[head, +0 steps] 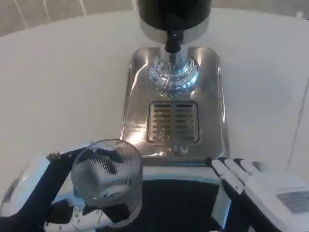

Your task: Grasp the cup under the faucet to collect the drink, then remove the cup.

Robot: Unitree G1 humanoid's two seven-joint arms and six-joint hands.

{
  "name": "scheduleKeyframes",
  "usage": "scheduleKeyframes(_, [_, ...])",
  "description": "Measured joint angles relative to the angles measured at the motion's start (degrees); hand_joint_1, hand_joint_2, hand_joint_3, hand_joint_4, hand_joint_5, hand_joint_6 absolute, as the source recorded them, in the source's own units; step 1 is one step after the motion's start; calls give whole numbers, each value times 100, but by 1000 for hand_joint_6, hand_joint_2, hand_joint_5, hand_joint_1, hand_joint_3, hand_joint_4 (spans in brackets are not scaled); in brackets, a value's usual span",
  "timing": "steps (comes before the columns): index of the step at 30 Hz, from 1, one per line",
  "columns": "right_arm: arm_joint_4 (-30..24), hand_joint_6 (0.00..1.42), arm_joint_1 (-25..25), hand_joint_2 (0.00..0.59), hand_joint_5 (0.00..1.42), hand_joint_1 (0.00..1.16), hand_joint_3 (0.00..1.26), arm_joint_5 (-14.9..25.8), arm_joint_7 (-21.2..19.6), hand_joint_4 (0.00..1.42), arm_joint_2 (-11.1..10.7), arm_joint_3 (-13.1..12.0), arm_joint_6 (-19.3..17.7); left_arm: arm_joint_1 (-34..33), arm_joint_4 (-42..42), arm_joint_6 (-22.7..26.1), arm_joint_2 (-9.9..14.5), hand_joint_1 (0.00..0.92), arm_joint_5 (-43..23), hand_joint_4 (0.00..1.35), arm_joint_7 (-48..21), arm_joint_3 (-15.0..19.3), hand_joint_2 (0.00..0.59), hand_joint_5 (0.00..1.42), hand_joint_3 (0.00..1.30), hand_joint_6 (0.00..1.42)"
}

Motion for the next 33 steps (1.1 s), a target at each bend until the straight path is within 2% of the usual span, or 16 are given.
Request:
scheduleKeyframes(23, [0,0,-59,486,0,308,0,4,14,0,3,-56,9,0,4,0,-69,510,-1,1233,-3,-1,48,1402,1052,1115])
scheduleKeyframes(33, [-1,0,-102,488,0,306,0,72,80,0,-13,-140,18,-184,61,168,-216,510,43,1233,0,1,48,1402,1052,1115])
